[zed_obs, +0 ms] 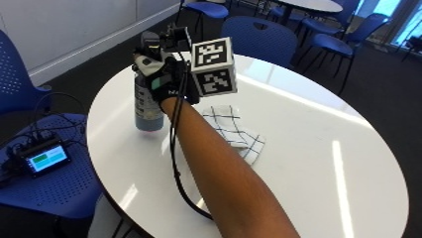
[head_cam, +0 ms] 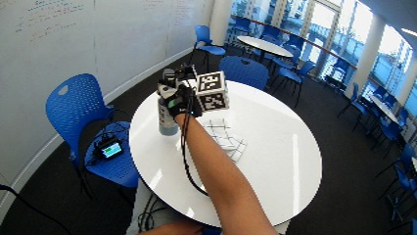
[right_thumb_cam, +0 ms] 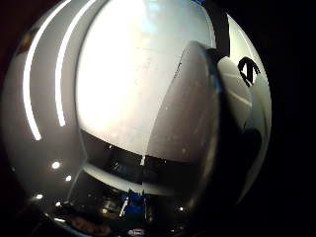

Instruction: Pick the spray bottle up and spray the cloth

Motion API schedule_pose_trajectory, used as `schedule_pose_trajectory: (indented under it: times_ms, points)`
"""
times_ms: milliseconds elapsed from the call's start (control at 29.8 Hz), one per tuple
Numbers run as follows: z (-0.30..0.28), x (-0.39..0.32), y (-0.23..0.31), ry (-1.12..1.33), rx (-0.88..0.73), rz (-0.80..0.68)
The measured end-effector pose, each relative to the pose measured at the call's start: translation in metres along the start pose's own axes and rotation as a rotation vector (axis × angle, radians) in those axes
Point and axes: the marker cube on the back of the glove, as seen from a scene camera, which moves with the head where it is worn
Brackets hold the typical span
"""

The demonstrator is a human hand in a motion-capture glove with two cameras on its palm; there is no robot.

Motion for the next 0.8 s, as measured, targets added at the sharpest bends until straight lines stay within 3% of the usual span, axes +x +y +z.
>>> schedule_pose_trajectory:
  times_ms: [805]
  points:
    - [-0.004,0.005,0.014,-0.039,0.018,-0.014]
